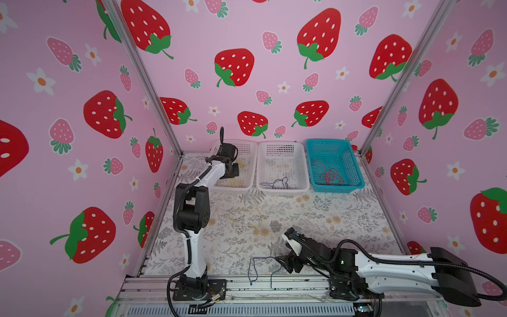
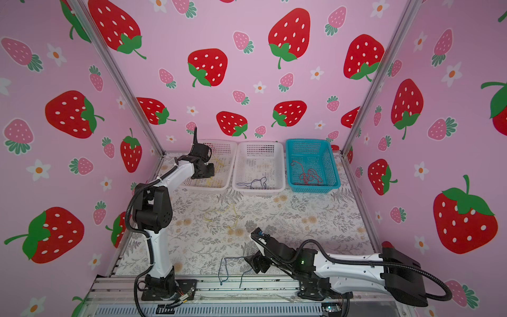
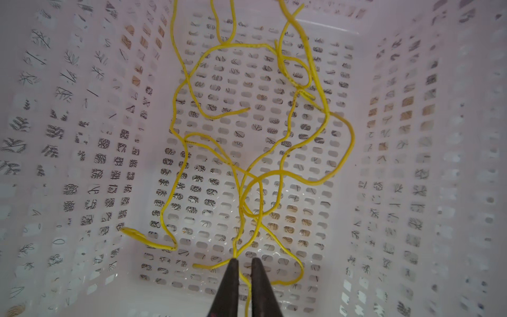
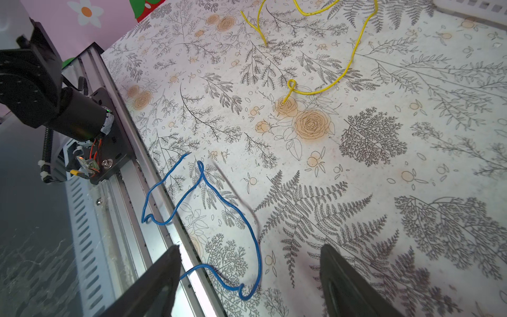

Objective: Untangle the cables
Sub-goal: 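Drop the yellow wire into the leftmost basket while the right gripper lowers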

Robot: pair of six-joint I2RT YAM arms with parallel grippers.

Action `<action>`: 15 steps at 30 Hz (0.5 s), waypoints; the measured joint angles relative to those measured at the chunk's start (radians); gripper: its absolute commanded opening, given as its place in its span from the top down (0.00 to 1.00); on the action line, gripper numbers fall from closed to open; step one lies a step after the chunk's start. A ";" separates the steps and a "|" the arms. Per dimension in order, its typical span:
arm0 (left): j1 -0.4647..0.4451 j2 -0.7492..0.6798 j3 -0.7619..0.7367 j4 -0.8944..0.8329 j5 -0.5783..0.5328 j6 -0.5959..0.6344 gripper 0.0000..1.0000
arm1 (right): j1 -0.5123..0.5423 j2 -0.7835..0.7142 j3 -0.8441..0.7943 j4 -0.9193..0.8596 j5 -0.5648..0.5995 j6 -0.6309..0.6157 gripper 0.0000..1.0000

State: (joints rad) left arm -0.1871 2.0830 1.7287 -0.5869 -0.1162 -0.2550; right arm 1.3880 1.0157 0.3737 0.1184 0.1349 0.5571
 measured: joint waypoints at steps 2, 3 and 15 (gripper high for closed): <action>-0.001 -0.008 0.000 -0.005 -0.003 0.004 0.65 | 0.010 0.002 0.004 0.000 0.007 0.000 0.20; -0.001 -0.018 0.000 -0.010 -0.005 0.008 0.63 | 0.019 0.002 0.007 -0.001 0.011 0.000 0.20; 0.007 -0.266 0.031 -0.033 -0.006 -0.002 0.21 | 0.050 0.003 0.016 -0.013 0.027 0.000 0.20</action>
State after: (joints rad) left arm -0.1802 1.8175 1.7592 -0.6197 -0.1226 -0.2565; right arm 1.4380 1.0191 0.3901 0.1055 0.1616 0.5575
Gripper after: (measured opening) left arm 0.712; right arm 0.800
